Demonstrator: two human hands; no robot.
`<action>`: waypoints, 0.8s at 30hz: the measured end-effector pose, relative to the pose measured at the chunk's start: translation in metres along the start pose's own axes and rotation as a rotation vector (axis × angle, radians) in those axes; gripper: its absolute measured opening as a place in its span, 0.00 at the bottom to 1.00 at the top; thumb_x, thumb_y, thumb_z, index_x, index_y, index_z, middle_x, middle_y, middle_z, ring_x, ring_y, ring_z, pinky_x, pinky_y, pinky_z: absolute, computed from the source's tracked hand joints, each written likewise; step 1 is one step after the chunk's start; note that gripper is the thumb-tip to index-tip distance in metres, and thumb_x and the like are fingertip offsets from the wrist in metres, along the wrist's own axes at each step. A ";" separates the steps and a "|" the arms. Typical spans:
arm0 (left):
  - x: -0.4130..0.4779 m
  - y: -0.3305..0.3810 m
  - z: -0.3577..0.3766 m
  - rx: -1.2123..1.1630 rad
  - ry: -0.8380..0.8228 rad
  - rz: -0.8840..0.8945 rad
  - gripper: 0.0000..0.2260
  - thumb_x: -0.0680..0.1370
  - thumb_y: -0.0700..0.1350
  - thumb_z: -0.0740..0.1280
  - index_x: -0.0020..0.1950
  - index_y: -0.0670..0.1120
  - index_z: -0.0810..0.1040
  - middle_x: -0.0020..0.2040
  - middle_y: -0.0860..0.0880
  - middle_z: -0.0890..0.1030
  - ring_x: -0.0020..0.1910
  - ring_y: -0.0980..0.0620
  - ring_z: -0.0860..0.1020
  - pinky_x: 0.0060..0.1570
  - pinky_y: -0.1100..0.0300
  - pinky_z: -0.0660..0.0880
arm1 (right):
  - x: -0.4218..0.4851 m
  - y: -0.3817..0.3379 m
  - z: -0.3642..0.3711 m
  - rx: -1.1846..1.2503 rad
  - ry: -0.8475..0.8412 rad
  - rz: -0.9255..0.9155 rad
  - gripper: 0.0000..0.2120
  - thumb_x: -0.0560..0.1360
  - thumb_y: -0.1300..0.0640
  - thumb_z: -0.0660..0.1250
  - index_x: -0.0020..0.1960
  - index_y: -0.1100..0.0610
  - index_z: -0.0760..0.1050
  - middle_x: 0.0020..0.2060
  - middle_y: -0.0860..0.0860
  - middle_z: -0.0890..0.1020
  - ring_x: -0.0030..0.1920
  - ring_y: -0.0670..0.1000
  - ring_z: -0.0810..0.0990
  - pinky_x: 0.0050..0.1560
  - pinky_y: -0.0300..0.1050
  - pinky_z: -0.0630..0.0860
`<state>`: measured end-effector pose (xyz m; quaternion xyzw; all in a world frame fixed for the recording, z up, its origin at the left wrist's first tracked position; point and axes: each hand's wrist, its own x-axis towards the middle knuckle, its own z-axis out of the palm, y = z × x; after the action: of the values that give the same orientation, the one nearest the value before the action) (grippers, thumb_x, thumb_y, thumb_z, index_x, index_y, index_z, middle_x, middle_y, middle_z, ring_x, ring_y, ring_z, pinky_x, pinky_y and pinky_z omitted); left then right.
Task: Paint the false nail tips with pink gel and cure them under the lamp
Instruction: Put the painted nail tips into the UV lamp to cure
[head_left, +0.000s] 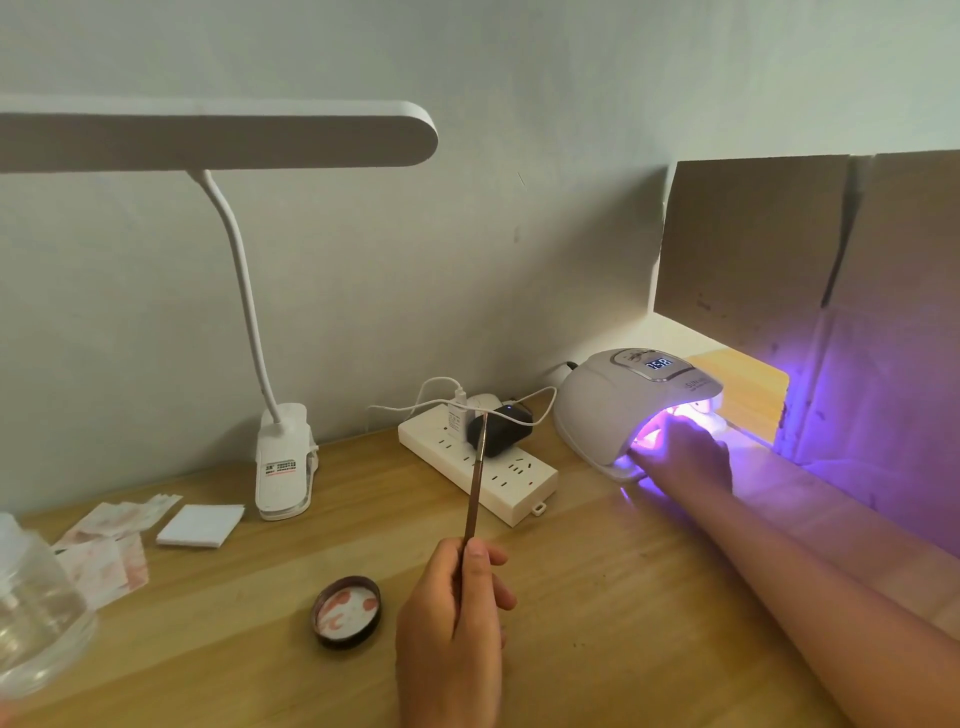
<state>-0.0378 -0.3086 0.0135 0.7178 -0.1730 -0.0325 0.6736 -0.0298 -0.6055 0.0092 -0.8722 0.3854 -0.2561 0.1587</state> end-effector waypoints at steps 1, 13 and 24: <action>0.000 0.000 0.000 0.003 0.000 0.004 0.13 0.82 0.47 0.59 0.42 0.48 0.79 0.28 0.53 0.79 0.23 0.60 0.71 0.25 0.68 0.68 | 0.000 -0.003 0.000 -0.007 0.004 0.004 0.15 0.73 0.50 0.71 0.36 0.48 0.65 0.41 0.49 0.74 0.49 0.57 0.77 0.45 0.45 0.61; -0.003 -0.001 -0.002 0.004 0.010 0.027 0.14 0.83 0.47 0.59 0.41 0.51 0.79 0.29 0.54 0.79 0.23 0.60 0.71 0.26 0.67 0.68 | -0.074 0.059 -0.066 0.040 0.044 0.119 0.08 0.72 0.45 0.74 0.42 0.48 0.78 0.36 0.38 0.78 0.48 0.54 0.81 0.45 0.46 0.71; -0.005 -0.001 -0.002 -0.005 0.022 0.036 0.14 0.83 0.46 0.59 0.40 0.50 0.79 0.28 0.53 0.79 0.22 0.60 0.71 0.26 0.68 0.68 | -0.056 0.049 -0.068 0.249 0.258 0.396 0.16 0.74 0.43 0.70 0.35 0.53 0.78 0.33 0.55 0.80 0.45 0.63 0.81 0.43 0.49 0.71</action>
<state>-0.0419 -0.3053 0.0112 0.7133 -0.1786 -0.0129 0.6776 -0.1292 -0.6007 0.0233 -0.7136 0.5311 -0.3746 0.2616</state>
